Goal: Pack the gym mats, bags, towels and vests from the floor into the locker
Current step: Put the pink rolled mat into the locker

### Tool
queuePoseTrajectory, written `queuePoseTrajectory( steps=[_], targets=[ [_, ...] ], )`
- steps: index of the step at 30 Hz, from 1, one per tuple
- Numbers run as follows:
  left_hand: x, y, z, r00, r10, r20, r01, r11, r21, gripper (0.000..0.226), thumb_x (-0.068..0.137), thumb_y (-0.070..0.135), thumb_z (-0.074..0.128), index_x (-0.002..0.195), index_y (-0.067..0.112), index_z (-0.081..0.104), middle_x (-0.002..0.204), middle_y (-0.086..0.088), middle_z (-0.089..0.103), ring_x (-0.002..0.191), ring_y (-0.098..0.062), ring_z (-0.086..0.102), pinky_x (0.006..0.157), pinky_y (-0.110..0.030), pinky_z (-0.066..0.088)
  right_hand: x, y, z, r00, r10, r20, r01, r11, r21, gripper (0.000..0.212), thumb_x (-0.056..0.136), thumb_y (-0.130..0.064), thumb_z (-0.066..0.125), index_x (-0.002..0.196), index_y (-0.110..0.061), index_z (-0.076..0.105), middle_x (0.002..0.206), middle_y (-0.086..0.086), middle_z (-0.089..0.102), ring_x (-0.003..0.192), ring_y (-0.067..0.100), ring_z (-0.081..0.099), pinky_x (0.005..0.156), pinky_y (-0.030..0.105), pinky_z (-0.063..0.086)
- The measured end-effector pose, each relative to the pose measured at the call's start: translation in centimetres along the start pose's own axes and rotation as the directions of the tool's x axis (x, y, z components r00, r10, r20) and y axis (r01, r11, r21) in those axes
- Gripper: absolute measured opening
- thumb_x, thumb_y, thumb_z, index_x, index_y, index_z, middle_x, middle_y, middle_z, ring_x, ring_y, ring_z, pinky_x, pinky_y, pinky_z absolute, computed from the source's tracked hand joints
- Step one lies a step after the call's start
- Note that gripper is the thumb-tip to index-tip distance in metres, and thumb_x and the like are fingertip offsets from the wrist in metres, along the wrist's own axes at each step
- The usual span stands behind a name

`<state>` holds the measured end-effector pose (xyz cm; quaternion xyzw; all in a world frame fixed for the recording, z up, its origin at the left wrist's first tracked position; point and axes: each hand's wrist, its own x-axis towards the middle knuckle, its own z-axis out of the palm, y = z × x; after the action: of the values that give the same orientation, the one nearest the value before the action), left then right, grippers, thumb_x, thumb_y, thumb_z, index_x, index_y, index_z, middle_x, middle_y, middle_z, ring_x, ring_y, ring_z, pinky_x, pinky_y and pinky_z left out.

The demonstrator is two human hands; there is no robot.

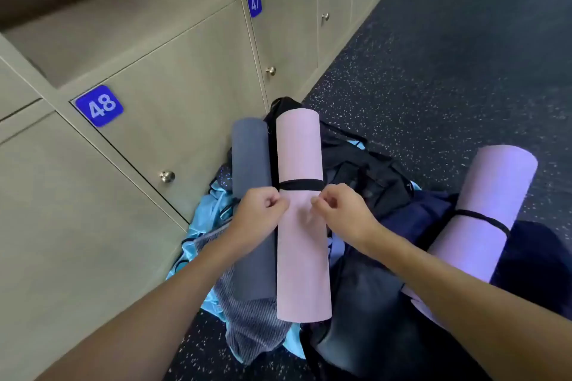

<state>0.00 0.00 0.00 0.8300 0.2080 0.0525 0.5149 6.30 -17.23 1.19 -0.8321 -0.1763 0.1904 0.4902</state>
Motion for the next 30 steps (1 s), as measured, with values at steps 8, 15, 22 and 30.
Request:
queuePoseTrajectory(
  steps=[8,15,22,30],
  targets=[
    [-1.1,-1.4,1.2,0.997,0.019,0.08,-0.035,0.979,0.201,0.031,0.091,0.022,0.067,0.119,0.028,0.054,0.116,0.0,0.055,0.083,-0.014,0.063,0.08,-0.027,0.05,-2.0,2.7,2.4,0.964,0.206,0.169,-0.221,0.972,0.08,0.096,0.079,-0.031,0.081,0.149,-0.03,0.017,0.128,-0.001,0.054,0.115,0.021,0.057,0.096,0.038,0.052],
    [-2.4,0.8,-0.5,0.999,-0.019,0.027,0.021,0.997,-0.073,0.053,0.088,0.009,0.071,0.131,0.031,0.046,0.117,-0.004,0.061,0.092,-0.017,0.067,0.078,-0.023,0.055,-3.0,1.2,2.5,0.977,0.177,0.116,-0.197,0.959,0.205,0.1,0.073,-0.019,0.086,0.147,-0.031,0.02,0.116,-0.009,0.055,0.108,0.017,0.059,0.092,0.039,0.054],
    [-3.3,8.6,-4.6,0.988,0.149,-0.047,-0.157,0.947,-0.281,0.099,0.072,0.026,0.086,0.15,0.039,0.027,0.139,0.009,0.053,0.123,-0.007,0.058,0.097,-0.026,0.052,-4.6,-7.8,-2.4,0.995,-0.019,0.094,-0.007,0.962,0.273,0.098,0.078,-0.024,0.082,0.15,-0.032,0.017,0.119,-0.004,0.057,0.101,0.012,0.062,0.078,0.025,0.052],
    [-7.6,19.4,-10.9,0.926,0.169,-0.337,-0.297,0.877,-0.378,0.101,0.057,0.048,0.084,0.142,0.056,0.03,0.145,0.008,0.05,0.128,-0.016,0.054,0.102,-0.045,0.051,-11.3,-18.8,-8.7,0.946,-0.249,0.207,0.206,0.956,0.208,0.076,0.082,-0.029,0.08,0.141,-0.037,0.033,0.118,-0.008,0.059,0.1,0.007,0.065,0.069,0.016,0.053]
  ],
)
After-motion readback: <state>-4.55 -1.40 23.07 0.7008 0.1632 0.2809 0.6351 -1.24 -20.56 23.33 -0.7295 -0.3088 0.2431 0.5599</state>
